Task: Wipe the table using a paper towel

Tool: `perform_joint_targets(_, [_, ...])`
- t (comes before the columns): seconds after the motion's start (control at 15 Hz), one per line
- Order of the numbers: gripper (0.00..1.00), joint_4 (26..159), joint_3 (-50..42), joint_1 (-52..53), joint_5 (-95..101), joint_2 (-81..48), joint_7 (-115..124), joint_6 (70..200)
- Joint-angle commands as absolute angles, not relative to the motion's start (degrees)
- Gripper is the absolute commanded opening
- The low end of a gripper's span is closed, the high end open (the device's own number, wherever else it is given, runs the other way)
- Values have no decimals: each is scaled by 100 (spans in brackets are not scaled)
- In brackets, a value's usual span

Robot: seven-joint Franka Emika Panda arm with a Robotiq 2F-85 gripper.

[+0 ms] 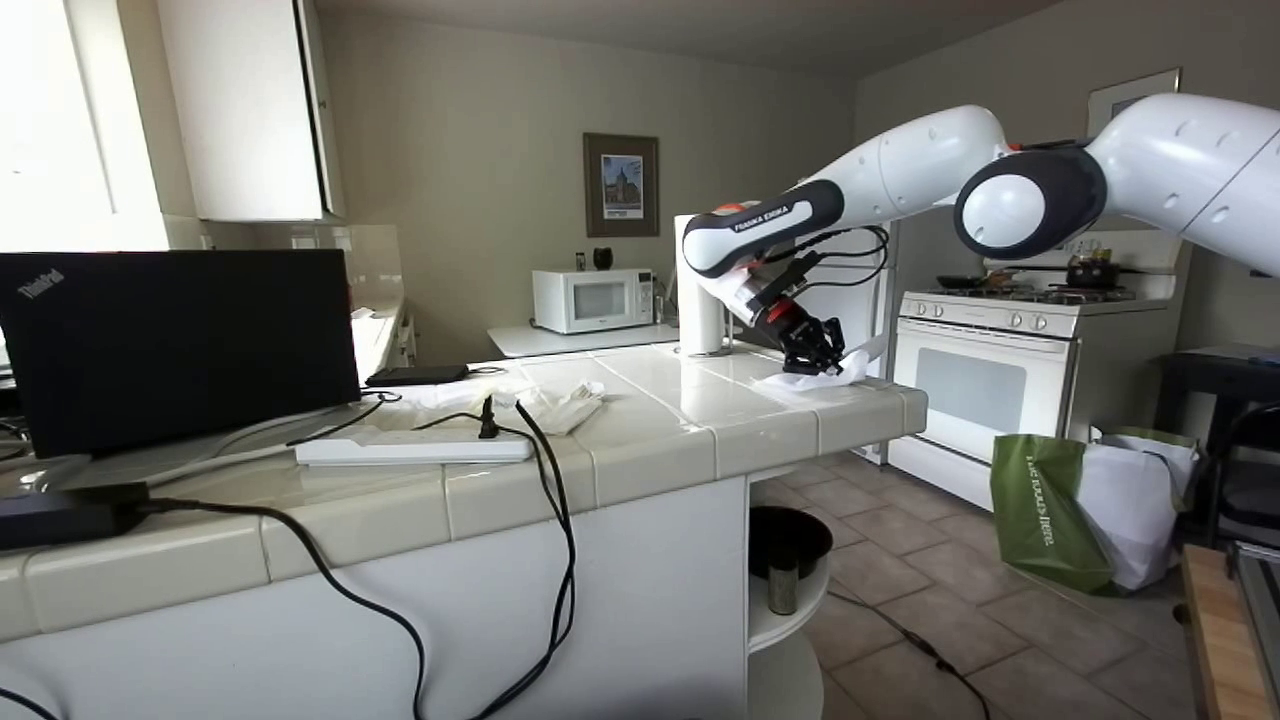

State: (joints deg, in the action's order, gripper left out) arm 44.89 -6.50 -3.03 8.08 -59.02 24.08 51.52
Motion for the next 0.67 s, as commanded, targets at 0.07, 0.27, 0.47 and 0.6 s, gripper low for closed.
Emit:
perform_joint_targets(0.07, [0, 4265, -401, -125, 584, -6125, 2484, 5472])
perform_joint_targets(0.27, [0, 4039, -251, 69, 454, -6200, 2663, 5632])
perform_joint_targets(0.47, [0, 3846, -192, 228, 397, -6246, 2879, 5856])
perform_joint_targets(0.6, [0, 3745, -204, 291, 376, -6261, 3078, 6159])
